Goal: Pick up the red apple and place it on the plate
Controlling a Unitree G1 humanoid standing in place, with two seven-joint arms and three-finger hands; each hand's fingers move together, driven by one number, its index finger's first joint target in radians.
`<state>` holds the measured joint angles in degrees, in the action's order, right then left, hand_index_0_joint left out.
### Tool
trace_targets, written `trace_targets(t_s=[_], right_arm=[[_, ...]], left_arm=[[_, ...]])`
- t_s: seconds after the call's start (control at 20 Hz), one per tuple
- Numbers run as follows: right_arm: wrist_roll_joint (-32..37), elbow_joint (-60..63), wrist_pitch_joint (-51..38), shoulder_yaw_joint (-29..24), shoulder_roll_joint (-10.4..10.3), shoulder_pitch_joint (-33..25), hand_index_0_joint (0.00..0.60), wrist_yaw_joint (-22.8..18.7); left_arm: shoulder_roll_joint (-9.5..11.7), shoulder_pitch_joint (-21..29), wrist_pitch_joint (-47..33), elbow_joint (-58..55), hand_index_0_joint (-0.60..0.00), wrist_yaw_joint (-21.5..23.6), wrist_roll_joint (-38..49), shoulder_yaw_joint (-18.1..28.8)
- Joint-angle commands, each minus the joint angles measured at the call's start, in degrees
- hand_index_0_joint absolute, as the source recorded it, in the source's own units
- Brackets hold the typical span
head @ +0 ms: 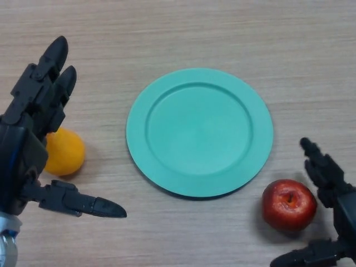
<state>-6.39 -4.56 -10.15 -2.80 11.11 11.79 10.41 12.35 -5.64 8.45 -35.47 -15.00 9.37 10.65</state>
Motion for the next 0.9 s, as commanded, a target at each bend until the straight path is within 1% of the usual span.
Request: trace_targets(t_s=[0.05,0.1,0.2,0.35,0.45,0.55,0.6,0.65,0.7,0.75,0.8,0.85,0.9], right_arm=[[5.85,-2.06,-3.85,-1.67,1.23,-1.46,0.450,-1.74],[7.28,-0.16,-3.36,-1.31,1.40,-2.76,0.600,-2.47],[9.37,-2.40,-0.02,-1.42,1.33,-2.71,0.600,-2.24],[12.63,-10.65,10.26,-0.94,0.93,-3.82,0.600,-2.87],[13.50,-15.68,16.99,0.07,1.06,-8.07,0.600,-4.58],[8.85,-18.40,19.83,2.94,1.31,-13.98,0.600,-5.41],[6.68,-19.34,23.02,5.08,0.89,-17.37,0.600,-5.32],[4.49,-18.38,24.11,7.01,0.35,-20.19,0.600,-5.16],[3.47,-16.62,26.19,9.58,0.06,-23.82,0.600,-5.89],[3.88,-14.49,27.11,11.41,-0.08,-26.43,0.600,-7.34],[5.46,-11.07,27.43,13.47,-0.15,-29.54,0.600,-9.86],[8.63,-7.72,26.56,14.88,-0.18,-31.87,0.600,-12.86],[12.17,-3.14,24.62,16.75,-0.20,-34.56,0.600,-16.84]], left_arm=[[1.50,1.17,-6.69,-3.86,0.000,1.76,0.79,2.19],[1.60,1.31,-5.89,-4.64,0.000,1.71,1.32,2.80],[1.26,0.59,-6.94,-4.46,0.000,1.55,1.34,3.02],[1.12,-0.03,-7.72,-4.07,0.000,1.20,1.72,3.67],[1.07,-0.05,-7.20,-4.66,0.000,1.41,1.27,3.70],[1.10,0.05,-6.92,-5.51,0.000,1.29,0.81,3.57],[0.97,0.04,-7.33,-5.41,0.000,1.26,0.65,3.29],[0.93,-0.05,-7.71,-5.35,0.000,1.22,0.43,3.06],[0.87,-0.53,-7.49,-6.10,0.000,0.85,0.37,2.92],[0.75,-0.79,-7.30,-6.73,0.000,0.54,0.46,2.79],[0.68,-1.07,-6.89,-7.72,0.000,0.27,1.13,3.07],[0.65,-1.19,-6.36,-8.37,0.000,0.13,1.84,3.52],[0.59,-1.22,-6.13,-8.69,0.000,0.06,2.64,4.08]])
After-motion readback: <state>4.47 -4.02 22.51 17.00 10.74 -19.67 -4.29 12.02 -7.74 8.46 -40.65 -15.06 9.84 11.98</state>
